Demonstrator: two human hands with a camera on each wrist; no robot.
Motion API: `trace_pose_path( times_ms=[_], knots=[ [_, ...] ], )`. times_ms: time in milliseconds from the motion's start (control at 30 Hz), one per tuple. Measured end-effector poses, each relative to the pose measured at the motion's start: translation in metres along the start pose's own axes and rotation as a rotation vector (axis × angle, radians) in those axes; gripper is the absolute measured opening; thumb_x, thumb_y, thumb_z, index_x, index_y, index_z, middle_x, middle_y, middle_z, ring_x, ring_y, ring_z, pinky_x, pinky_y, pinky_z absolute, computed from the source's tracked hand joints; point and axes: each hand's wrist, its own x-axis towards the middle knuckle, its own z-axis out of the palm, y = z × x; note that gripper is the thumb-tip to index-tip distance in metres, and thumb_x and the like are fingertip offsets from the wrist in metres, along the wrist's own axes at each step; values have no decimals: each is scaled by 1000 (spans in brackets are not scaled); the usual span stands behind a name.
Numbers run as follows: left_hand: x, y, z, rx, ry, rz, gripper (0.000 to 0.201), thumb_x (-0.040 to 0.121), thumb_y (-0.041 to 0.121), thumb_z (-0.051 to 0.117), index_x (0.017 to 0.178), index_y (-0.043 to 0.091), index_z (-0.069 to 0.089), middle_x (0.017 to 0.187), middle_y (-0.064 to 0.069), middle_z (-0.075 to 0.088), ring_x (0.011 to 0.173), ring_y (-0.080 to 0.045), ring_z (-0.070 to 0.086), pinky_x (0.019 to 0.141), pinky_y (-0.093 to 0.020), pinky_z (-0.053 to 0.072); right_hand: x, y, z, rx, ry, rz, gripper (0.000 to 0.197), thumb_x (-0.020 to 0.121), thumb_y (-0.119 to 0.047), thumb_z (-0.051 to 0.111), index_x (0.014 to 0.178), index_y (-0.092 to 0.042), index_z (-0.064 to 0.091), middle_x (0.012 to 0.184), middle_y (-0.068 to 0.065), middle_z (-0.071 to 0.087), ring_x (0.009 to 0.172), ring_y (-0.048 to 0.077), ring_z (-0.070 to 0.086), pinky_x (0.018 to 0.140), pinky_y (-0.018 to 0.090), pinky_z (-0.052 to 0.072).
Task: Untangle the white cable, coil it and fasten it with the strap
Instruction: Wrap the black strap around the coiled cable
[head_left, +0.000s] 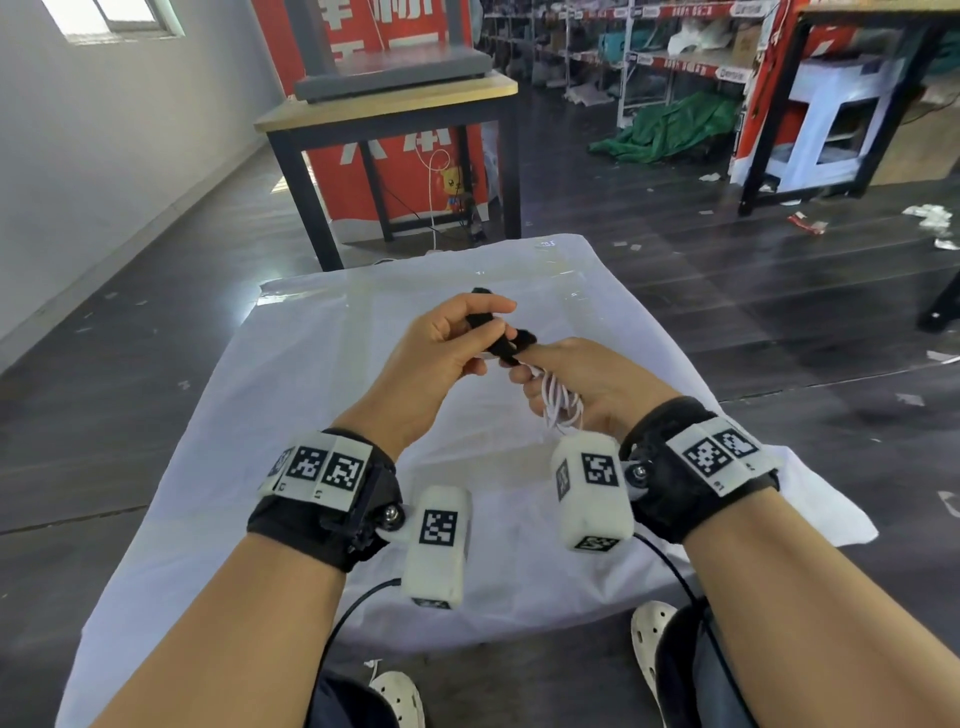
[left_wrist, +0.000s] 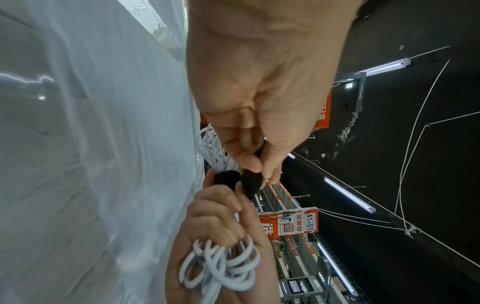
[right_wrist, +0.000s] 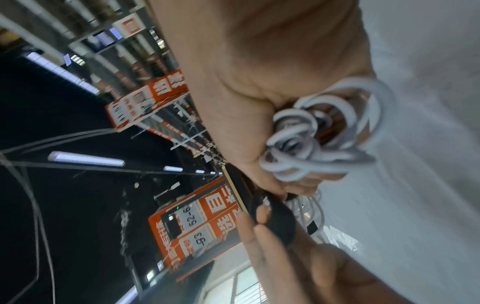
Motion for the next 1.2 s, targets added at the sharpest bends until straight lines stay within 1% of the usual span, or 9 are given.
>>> trace_pose_path(
  times_ms=[133, 267, 367, 500, 633, 767, 867, 1067, 1200],
  knots=[
    [2, -2, -1, -29, 21, -31, 19, 96, 12, 55, 107, 21, 68, 90, 6, 71, 89, -6, 65, 63, -16, 45, -4, -7, -1, 344, -130, 109, 7, 92, -9, 46, 91, -3, 49, 53, 1, 46, 36, 7, 37, 35, 17, 35],
    [3, -5, -3, -44, 21, -46, 17, 96, 12, 55, 104, 20, 68, 92, 4, 72, 91, -6, 66, 61, -16, 45, -6, -12, 1, 428, -238, 142, 17, 87, -24, 50, 82, -8, 49, 57, 0, 41, 37, 6, 36, 37, 14, 33],
    [2, -6, -1, -120, -4, -28, 18, 95, 12, 56, 108, 18, 66, 92, 2, 69, 93, -9, 64, 65, -17, 46, 1, -8, 5, 428, -148, 127, 32, 99, -34, 42, 81, -9, 51, 49, -3, 42, 33, 5, 37, 33, 14, 34],
    [1, -5, 1, -305, 10, 11, 24, 96, 7, 53, 114, 20, 61, 87, -3, 66, 85, -11, 61, 70, -19, 48, 5, -6, 1, 496, -37, 87, 26, 101, -30, 43, 89, -8, 50, 46, -1, 46, 31, 7, 38, 34, 14, 35],
    [4, -2, -4, -412, 147, -110, 37, 91, 8, 61, 125, 23, 56, 78, -4, 60, 64, -11, 58, 59, -19, 50, 5, -6, -4, 547, 42, 66, 25, 101, -28, 45, 87, -7, 48, 50, 1, 44, 33, 7, 35, 34, 15, 35],
    [6, -3, -14, -131, 160, -318, 44, 90, 26, 65, 130, 31, 47, 90, -3, 57, 53, -8, 52, 47, -17, 43, 4, -7, -5, 545, 67, 54, 29, 100, -28, 47, 79, -8, 47, 52, 0, 44, 35, 7, 35, 35, 15, 33],
    [6, -7, -14, 140, 13, -403, 31, 95, 31, 57, 125, 26, 54, 103, -2, 68, 51, -5, 55, 47, -16, 42, 3, -5, 0, 469, 63, 56, 31, 98, -29, 50, 76, -7, 48, 52, 0, 45, 35, 7, 35, 34, 16, 33],
    [3, -10, -17, 199, -153, -413, 19, 91, 27, 63, 101, 13, 71, 85, 1, 74, 65, -4, 63, 59, -16, 50, -1, -5, 3, 336, 75, 41, 36, 96, -33, 54, 72, -7, 48, 50, 2, 47, 33, 9, 37, 32, 18, 35],
    [5, -12, -23, 200, -193, -396, 17, 87, 23, 68, 98, 11, 72, 92, -4, 75, 84, -11, 71, 77, -21, 56, -6, -6, 2, 294, 84, 63, 43, 93, -39, 57, 72, -2, 53, 52, 4, 43, 35, 10, 39, 32, 18, 36]
  ],
)
